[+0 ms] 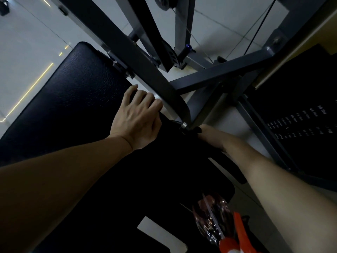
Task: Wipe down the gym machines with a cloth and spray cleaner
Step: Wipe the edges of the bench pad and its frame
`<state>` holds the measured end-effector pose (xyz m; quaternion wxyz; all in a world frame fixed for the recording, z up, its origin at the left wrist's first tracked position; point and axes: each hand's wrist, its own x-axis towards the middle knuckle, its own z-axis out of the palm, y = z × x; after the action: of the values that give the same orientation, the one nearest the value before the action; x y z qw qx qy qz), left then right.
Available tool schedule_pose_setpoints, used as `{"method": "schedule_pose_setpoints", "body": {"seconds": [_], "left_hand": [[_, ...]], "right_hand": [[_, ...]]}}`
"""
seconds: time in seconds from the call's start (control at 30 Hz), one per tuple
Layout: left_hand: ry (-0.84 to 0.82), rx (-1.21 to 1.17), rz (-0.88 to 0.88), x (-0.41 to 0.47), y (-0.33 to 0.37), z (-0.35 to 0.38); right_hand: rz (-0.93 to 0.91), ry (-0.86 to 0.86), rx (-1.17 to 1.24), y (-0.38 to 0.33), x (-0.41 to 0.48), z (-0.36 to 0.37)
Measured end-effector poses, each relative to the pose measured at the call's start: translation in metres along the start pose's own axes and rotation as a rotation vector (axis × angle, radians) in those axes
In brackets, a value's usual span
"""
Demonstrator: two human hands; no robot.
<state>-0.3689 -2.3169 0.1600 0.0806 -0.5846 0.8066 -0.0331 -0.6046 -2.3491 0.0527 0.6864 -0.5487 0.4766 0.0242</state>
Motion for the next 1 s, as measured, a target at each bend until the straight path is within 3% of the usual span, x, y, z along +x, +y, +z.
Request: {"method": "schedule_pose_setpoints", "body": {"seconds": [0.13, 0.2, 0.3, 0.47, 0.57, 0.7, 0.77, 1.0], "left_hand": [[-0.007, 0.012, -0.001, 0.0, 0.0, -0.001], [-0.012, 0.013, 0.0, -0.001, 0.001, -0.001], [-0.014, 0.018, -0.004, 0.0, 0.001, -0.002], [0.0, 0.011, 0.0, -0.001, 0.001, -0.001], [-0.009, 0.01, 0.0, -0.001, 0.0, 0.0], [-0.005, 0.007, 0.003, -0.001, 0.0, 0.0], [-0.008, 0.013, 0.007, -0.001, -0.001, 0.0], [-0.01, 0.024, 0.004, -0.002, 0.002, -0.004]], "right_hand": [[-0.093, 0.229, 0.038, 0.021, -0.019, 0.022], [-0.143, 0.301, -0.125, 0.036, -0.032, 0.027], [-0.242, 0.249, -0.295, 0.06, -0.057, 0.025], [-0.147, 0.359, -0.594, 0.064, -0.096, 0.02], [-0.183, 0.48, -0.53, 0.048, -0.083, 0.019], [-0.193, 0.241, -0.133, 0.03, -0.033, 0.023], [-0.155, 0.211, -0.081, 0.041, -0.022, 0.023], [-0.168, 0.282, -0.607, 0.107, -0.082, 0.014]]}}
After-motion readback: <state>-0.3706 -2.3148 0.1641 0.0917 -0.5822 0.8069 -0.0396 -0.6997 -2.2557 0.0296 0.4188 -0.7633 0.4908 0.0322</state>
